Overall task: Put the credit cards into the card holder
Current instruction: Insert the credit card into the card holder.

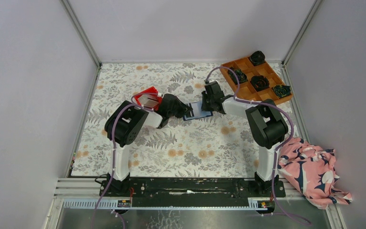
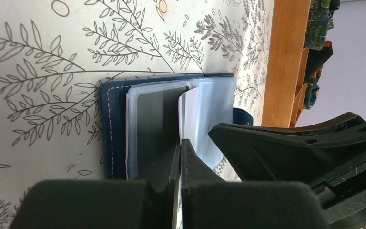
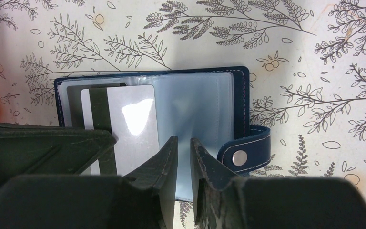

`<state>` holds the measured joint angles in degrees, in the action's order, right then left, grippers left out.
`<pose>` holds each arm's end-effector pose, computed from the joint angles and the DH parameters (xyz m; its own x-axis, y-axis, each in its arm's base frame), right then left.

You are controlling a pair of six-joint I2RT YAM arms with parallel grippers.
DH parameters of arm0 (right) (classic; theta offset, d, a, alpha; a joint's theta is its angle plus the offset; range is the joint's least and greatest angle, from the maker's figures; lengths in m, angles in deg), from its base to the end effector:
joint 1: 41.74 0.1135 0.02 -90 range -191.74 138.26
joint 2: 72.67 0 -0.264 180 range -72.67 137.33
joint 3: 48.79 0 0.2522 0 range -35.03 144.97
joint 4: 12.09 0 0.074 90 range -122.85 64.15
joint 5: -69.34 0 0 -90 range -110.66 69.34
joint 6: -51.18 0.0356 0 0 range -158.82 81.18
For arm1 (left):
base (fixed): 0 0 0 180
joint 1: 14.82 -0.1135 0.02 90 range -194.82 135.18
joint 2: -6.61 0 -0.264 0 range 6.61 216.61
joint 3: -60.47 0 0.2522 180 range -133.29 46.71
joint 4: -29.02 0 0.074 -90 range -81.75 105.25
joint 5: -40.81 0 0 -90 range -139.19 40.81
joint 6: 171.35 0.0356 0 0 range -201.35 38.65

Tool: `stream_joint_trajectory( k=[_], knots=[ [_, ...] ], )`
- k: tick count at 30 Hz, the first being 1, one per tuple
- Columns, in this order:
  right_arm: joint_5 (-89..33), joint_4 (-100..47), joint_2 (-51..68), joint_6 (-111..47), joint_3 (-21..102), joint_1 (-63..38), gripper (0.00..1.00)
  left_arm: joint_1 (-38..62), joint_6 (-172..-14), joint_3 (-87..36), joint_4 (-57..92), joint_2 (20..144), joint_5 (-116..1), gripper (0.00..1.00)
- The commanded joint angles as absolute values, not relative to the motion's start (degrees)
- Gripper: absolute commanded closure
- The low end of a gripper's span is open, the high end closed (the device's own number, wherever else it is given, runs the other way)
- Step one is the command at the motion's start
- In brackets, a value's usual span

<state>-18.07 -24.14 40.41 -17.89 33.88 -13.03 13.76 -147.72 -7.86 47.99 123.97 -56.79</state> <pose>0.3707 0.2012 0.1547 -0.7140 0.0158 -0.7000 -0.2094 0.9492 0.2351 0.3501 -0.1961 0.1028 -0.7028 -0.6512 -0.2862 -0.1726 0.5465 -0.8195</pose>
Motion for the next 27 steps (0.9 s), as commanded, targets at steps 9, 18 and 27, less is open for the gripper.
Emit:
stream_joint_trajectory(
  k=[9,18,27],
  knots=[
    [-16.7,-31.7,43.3,-17.7,31.9,-13.1,0.77,16.4,-148.3,-6.1,42.0,127.3,-52.6,1.00],
    [-15.7,-33.2,42.7,-18.0,32.3,-13.1,0.76,17.7,-147.2,-8.5,39.1,127.7,-49.7,1.00],
    [-16.0,-33.8,42.9,-18.0,32.8,-13.2,0.75,19.2,-147.1,-10.4,37.4,128.3,-47.2,1.00]
  ],
)
